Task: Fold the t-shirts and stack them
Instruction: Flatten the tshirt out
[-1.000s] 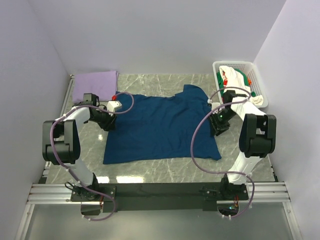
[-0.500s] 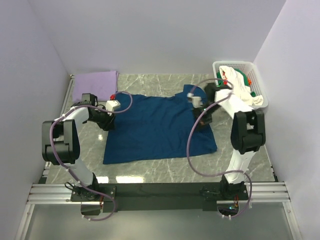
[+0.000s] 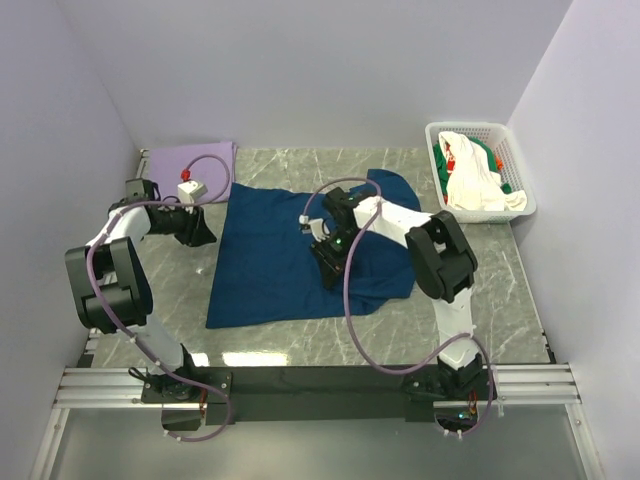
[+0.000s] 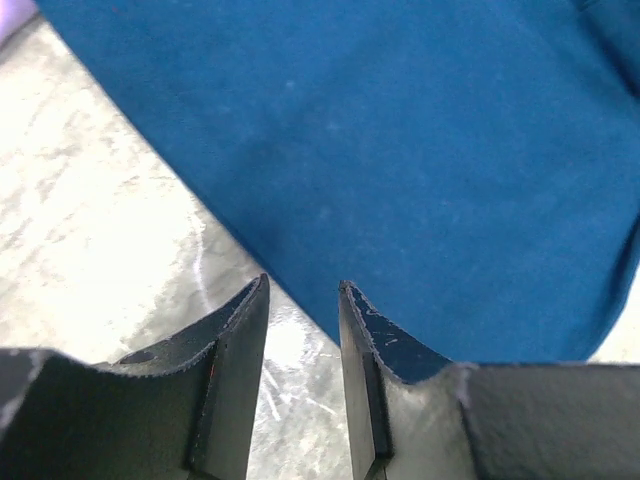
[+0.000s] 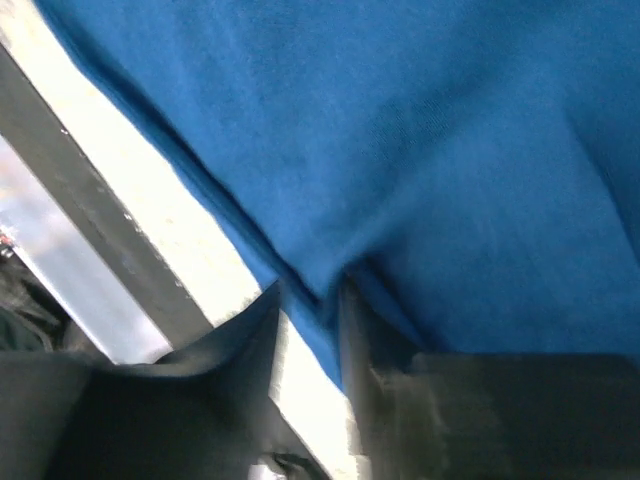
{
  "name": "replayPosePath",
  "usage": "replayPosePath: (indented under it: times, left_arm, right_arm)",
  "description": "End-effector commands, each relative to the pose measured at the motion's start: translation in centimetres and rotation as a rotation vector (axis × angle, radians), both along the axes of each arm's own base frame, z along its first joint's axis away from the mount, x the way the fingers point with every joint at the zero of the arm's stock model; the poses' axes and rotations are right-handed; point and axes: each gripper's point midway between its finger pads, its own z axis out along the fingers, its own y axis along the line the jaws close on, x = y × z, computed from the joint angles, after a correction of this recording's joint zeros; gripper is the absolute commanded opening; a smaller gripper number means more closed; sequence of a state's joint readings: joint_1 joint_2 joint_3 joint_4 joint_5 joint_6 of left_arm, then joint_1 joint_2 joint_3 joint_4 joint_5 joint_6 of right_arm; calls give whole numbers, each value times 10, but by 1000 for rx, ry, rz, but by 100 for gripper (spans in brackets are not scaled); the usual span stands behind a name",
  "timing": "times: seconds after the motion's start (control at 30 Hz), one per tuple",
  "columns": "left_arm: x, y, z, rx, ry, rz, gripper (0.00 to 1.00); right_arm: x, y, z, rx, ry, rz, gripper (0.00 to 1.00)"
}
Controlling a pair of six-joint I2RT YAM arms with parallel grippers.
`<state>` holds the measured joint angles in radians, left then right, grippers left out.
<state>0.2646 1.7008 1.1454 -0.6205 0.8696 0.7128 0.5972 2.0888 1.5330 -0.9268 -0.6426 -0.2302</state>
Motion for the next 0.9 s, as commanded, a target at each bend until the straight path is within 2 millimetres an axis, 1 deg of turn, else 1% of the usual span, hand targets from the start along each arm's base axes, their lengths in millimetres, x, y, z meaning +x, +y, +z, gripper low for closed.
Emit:
replayPosePath:
  times: [0.0,0.03,0.07,0.1,0.13,0.17,0.2,0.23,0.27,0.3,0.33,0.37,0.4,0.43,0.47,0.5,0.53,0.57,0.63,0.73,0.8,0.83,0.87]
  left_arm:
    - [-6,-11,15,-46,-23,-26,40]
    - [-8,-11,15,-48,-22,-32,41]
    - [-8,-11,15,-43,-29,-39,41]
    - [-8,-13,16,-36,-40,-47,42]
    - [-8,-14,17,-22,-58,-65,42]
    - [-9,-16,16,-7,-65,-80,42]
    - [-11,-25,19,13,-93,-116,42]
    - [-12,-30,19,29,-109,-130,43]
    - [-7,-41,22,66,-161,-159,43]
    - [-12,-50,22,82,-188,-178,43]
    - [-14,-59,23,94,-209,-203,43]
    - [-15,-77,23,118,-242,-253,44]
    - [-18,-84,23,121,-247,-266,44]
    - [-22,-96,22,120,-249,-297,45]
    - [-23,-104,22,119,-254,-317,45]
    - [-27,-118,23,117,-257,-355,45]
    - [-28,-124,24,116,-261,-367,46]
    - [-29,-130,25,115,-265,-382,46]
    - [-27,-132,26,118,-280,-379,47]
    - [-25,-129,24,140,-286,-370,47]
    - [-27,-128,23,147,-286,-373,47]
    - [-27,-127,22,148,-286,-372,47]
    - [-30,-127,23,147,-290,-375,47]
  right_arm:
    - [18,-21,39,55,-69,-63,46]
    - [22,-30,64,94,-114,-86,51]
    - [31,-52,77,112,-123,-147,53]
    - [32,-64,85,127,-131,-176,59]
    - [31,-76,102,149,-159,-204,59]
    - [31,-89,109,165,-156,-241,59]
    - [33,-114,104,159,-131,-333,58]
    - [33,-128,110,174,-147,-387,56]
    - [34,-140,105,164,-143,-438,54]
    - [33,-163,91,127,-123,-522,53]
    - [32,-175,83,90,-126,-557,52]
    - [36,-185,75,56,-136,-601,51]
    - [34,-205,57,-32,-133,-653,50]
    - [37,-219,49,-65,-124,-708,50]
    - [39,-227,43,-79,-114,-753,50]
    - [37,-234,36,-103,-97,-780,51]
    - [38,-238,29,-115,-77,-803,52]
    - [39,-237,26,-115,-62,-813,53]
    - [41,-236,18,-112,-24,-829,55]
    - [47,-238,7,-140,5,-864,56]
    - [51,-239,2,-151,23,-883,56]
    - [55,-236,3,-129,28,-887,55]
    - [61,-234,7,-109,21,-888,46]
